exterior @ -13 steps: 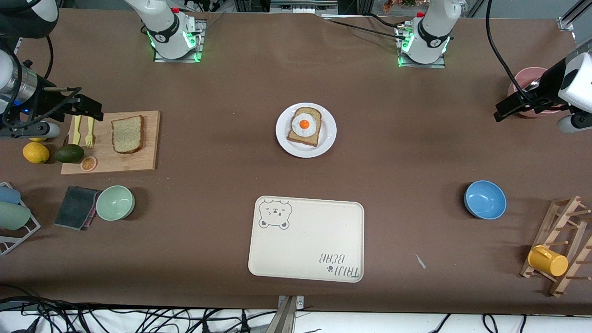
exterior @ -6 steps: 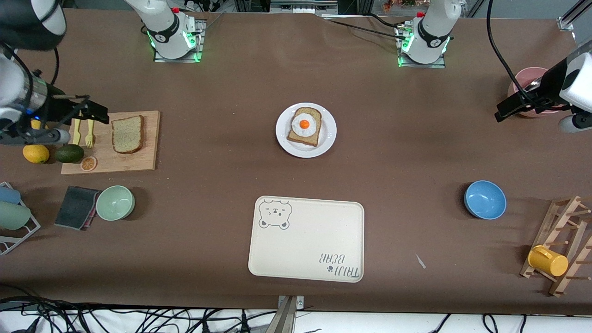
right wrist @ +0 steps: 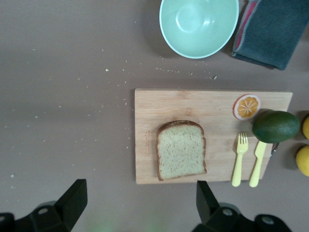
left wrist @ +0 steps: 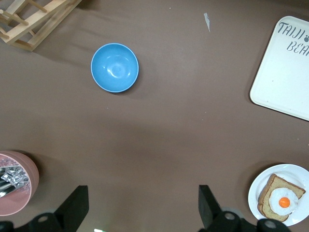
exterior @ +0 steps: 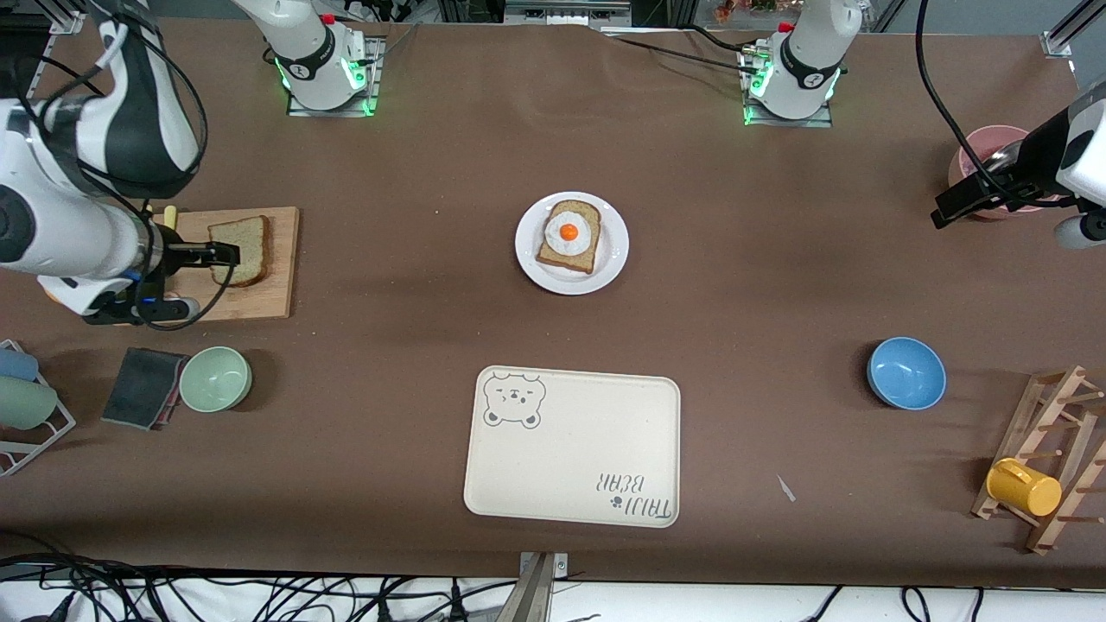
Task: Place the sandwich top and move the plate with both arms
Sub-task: 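Reach the right gripper down to the bread slice on the cutting board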
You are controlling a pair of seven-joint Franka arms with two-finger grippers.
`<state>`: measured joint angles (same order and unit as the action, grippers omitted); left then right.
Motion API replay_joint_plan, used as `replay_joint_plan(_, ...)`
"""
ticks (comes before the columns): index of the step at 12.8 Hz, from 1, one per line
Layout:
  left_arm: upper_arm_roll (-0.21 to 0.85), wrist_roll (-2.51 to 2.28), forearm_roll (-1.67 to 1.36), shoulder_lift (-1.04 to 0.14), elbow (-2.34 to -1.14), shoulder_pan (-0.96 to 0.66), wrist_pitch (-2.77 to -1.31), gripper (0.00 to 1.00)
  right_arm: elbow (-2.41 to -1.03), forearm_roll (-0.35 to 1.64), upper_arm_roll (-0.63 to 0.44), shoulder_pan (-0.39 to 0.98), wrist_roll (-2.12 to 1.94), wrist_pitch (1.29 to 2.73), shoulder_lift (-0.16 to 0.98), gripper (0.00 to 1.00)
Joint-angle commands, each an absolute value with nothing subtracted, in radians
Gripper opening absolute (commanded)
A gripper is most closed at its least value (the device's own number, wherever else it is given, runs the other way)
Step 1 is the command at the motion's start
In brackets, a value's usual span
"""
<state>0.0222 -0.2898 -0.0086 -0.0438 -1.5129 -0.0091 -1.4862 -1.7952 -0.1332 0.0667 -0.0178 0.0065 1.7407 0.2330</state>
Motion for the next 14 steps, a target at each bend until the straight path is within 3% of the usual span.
replay_joint_plan(1, 0.029, -0.301, 0.023, -0.038, -1.499, -0.009, -1.466, 1.00, -1.998, -0.158, 0.066, -0.017, 0.060, 1.901, 0.158, 1.00)
replay_joint_plan(3, 0.029, -0.301, 0.023, -0.040, -1.499, -0.009, -1.466, 1.00, -2.136, -0.191, 0.064, -0.017, 0.105, 2.073, 0.150, 1.00)
replay_joint_plan(5, 0.029, -0.301, 0.023, -0.038, -1.499, -0.009, -1.466, 1.00, -2.218, -0.326, 0.067, -0.014, 0.237, 2.155, 0.164, 1.00)
replay_joint_plan(12, 0.029, -0.301, 0.023, -0.038, -1.499, -0.009, -1.466, 1.00, -2.218, -0.459, 0.067, -0.009, 0.411, 2.158, 0.328, 0.99)
replay_joint_plan(14, 0.035, -0.301, 0.023, -0.038, -1.499, -0.009, -1.466, 1.00, -2.217, -0.459, 0.067, -0.009, 0.411, 2.158, 0.351, 0.90)
